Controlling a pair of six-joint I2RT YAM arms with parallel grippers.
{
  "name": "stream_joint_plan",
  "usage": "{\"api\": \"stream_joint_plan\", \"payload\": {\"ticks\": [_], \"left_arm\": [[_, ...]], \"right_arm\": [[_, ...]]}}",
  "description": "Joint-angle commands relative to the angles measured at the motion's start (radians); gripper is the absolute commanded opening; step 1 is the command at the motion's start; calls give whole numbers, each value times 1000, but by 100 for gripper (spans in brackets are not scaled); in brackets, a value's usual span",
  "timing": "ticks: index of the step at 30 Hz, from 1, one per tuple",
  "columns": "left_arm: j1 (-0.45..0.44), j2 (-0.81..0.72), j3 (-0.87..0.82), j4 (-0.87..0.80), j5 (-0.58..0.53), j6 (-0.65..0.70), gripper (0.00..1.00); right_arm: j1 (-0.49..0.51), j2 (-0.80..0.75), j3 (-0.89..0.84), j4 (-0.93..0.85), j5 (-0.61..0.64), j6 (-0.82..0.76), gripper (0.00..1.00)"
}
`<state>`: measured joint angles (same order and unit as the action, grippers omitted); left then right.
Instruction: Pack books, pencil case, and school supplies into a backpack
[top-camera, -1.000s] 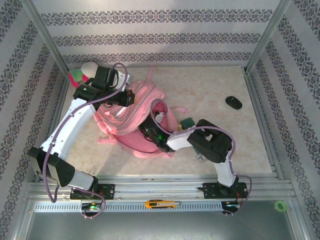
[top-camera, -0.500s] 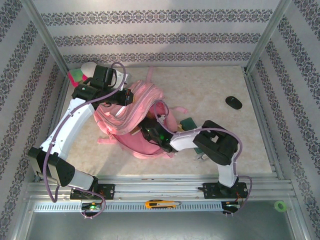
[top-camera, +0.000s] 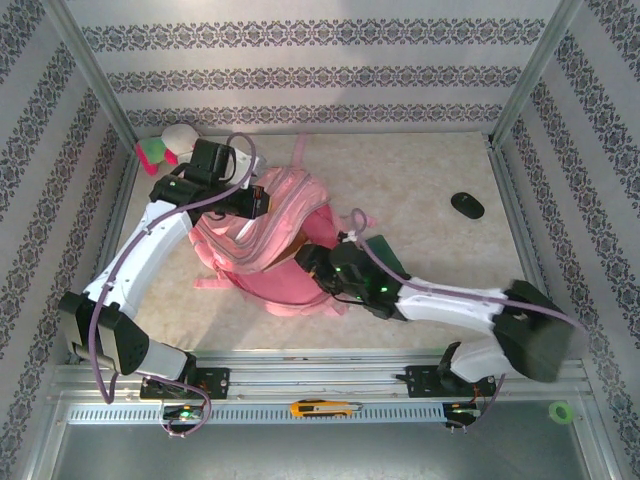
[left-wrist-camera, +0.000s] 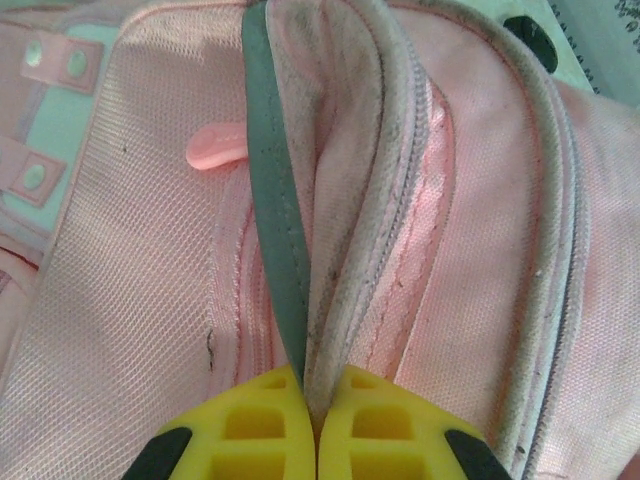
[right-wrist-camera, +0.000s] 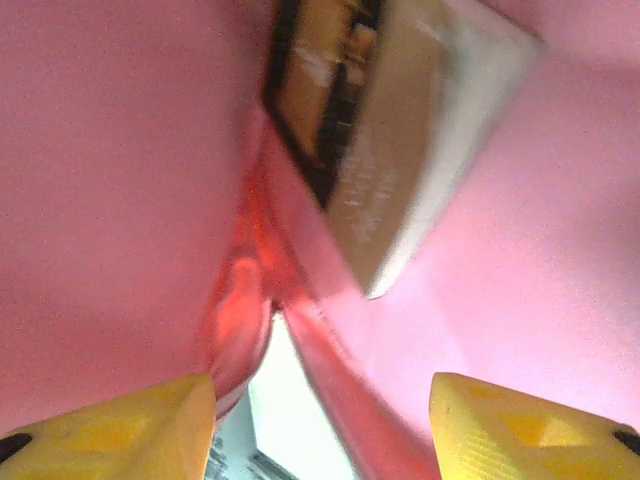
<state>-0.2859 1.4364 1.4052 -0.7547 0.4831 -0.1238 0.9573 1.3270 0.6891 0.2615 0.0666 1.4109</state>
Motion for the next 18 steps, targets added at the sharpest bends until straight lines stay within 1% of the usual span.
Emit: {"api": "stream_joint_plan", "payload": {"ticks": [1,5,8,11,12,13,15,16,18], "left_arm": [[6,-44,-41,104,-16,43,0],[-14,-44,-101,98,-59,70,0],[-39,-38,-152,107,-66,64,1],[-48,-30,-181,103,-45,33,29],[-47,-29,-180,95,-49,17,41],[-38,-33,-178,91,-50,-2,48],[-6,-50,-186,105,-30,-55,56],[17,-65,-195,118,-20,-83,58],[56,-99,-210,134,-22,-122,62]], "right_arm": [[-16,-150,53,-258,49,-288,59],[-53,-278,76,-397,41,-448,60],[-80,-308,137,-465,-3,-639,61],[-80,-297,212,-515,-56,-880,61],[-80,-288,234,-529,-90,-954,62],[-80,-270,253,-539,-145,-1014,64],[-76,-224,286,-563,-264,-1143,66],[-68,-195,311,-595,-311,-1206,66],[-36,-125,360,-669,-334,-1341,67]]}}
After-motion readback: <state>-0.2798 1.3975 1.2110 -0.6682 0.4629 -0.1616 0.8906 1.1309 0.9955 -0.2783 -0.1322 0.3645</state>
